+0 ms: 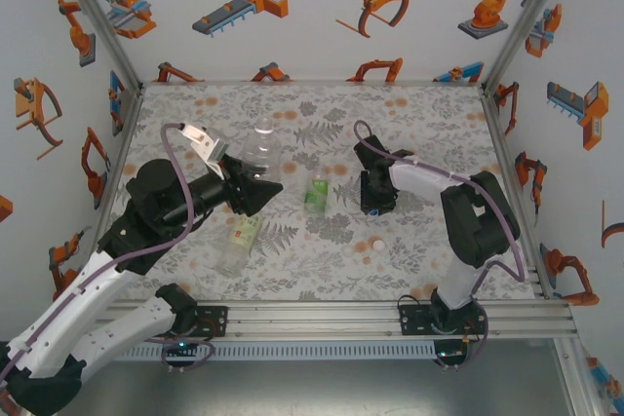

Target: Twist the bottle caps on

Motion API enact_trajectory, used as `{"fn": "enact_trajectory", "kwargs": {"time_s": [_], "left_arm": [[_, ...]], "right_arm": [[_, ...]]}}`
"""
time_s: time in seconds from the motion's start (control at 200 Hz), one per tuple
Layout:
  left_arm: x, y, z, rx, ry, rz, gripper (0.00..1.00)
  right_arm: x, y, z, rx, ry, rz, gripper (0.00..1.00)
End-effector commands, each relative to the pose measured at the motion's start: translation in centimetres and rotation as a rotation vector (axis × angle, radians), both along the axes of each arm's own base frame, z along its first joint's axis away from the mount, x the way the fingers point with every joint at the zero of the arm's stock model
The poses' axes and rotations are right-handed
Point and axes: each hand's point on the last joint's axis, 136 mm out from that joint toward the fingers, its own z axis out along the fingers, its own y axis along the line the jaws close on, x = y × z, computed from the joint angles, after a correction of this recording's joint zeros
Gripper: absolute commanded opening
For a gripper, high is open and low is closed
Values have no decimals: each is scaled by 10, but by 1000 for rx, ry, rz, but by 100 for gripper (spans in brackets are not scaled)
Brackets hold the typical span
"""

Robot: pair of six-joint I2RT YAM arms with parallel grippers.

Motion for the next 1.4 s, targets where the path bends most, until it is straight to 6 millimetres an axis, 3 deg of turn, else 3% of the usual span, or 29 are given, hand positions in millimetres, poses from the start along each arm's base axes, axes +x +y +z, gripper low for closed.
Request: {"fn": "enact_trajectory", "kwargs": {"time_s": [0.0, 0.351, 0.586, 0.831, 0.931, 1.082, 1.222, 1.307, 1.397], "left_arm": [[0, 4, 5, -27, -6, 14, 0], [0, 2, -2, -1, -7, 4, 0], [-8, 3, -26, 134, -23, -32, 0], [-40, -5, -55, 338, -97, -257, 0], [-54, -8, -63, 386, -130, -353, 0], [-68, -7, -75, 449, -162, -448, 0], [-74, -5, -85, 513, -157, -493, 0], [-73, -6, -88, 539, -157, -494, 0], [-73, -8, -89, 557, -166, -494, 0]], "right_arm": [[-2, -8, -7, -62, 19, 11, 41], [-4, -6, -1, -51, 23, 21, 28], [-11, 13, 39, 46, -35, 89, 24], [-32, 53, 127, 304, -124, 248, 22], [-45, 71, 175, 433, -200, 346, 22], [-65, 89, 258, 641, -422, 485, 11], [-100, 104, 325, 811, -591, 682, 12], [-127, 117, 351, 872, -649, 825, 12], [-156, 134, 366, 898, -717, 996, 13]]}}
